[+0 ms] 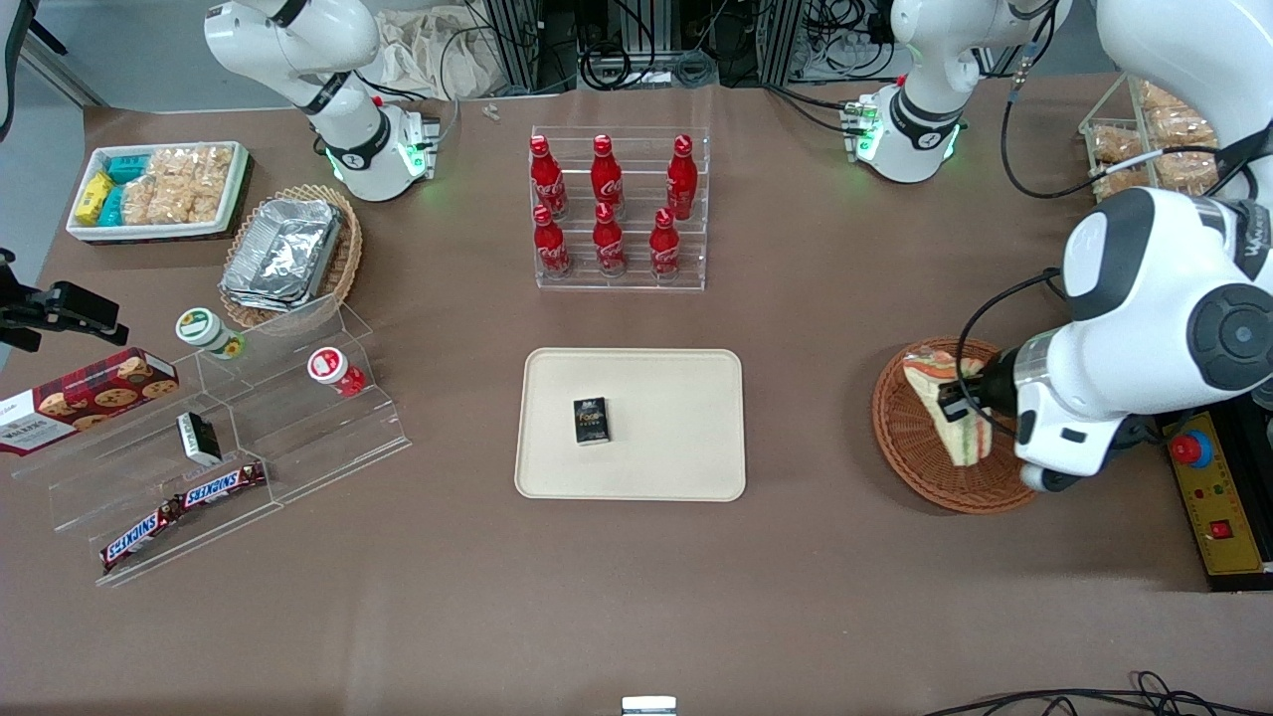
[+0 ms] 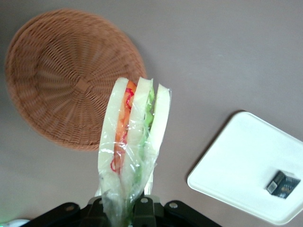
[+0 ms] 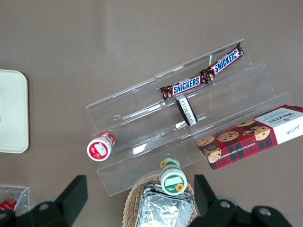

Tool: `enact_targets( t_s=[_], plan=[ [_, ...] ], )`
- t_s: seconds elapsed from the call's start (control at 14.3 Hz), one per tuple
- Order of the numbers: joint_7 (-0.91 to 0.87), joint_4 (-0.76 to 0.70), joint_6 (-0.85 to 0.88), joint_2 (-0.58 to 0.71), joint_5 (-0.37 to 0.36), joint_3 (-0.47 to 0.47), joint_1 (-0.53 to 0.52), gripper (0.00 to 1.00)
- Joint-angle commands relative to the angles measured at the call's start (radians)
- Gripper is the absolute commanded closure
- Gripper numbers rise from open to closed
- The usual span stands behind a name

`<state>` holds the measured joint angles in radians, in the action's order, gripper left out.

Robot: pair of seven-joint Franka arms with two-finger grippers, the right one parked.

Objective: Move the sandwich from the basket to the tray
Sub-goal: 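Close the left gripper on the sandwich and lift it from the basket, then carry the sandwich with the left gripper over to the cream tray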

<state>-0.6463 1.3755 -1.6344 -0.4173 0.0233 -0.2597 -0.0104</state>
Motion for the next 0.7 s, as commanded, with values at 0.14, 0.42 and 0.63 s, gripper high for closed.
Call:
enact_targets(
  t_s=[0.14,0.42,0.63],
  plan=[
    [0.100,-0.156,-0.068,-0.190,-0.106,-0.007,0.147,1.00],
    [0.099,-0.182,-0.229,-0.303,-0.112,-0.006,0.227,1.00],
    [0.064,-0.182,-0.284,-0.360,-0.102,-0.007,0.280,1.00]
  ],
)
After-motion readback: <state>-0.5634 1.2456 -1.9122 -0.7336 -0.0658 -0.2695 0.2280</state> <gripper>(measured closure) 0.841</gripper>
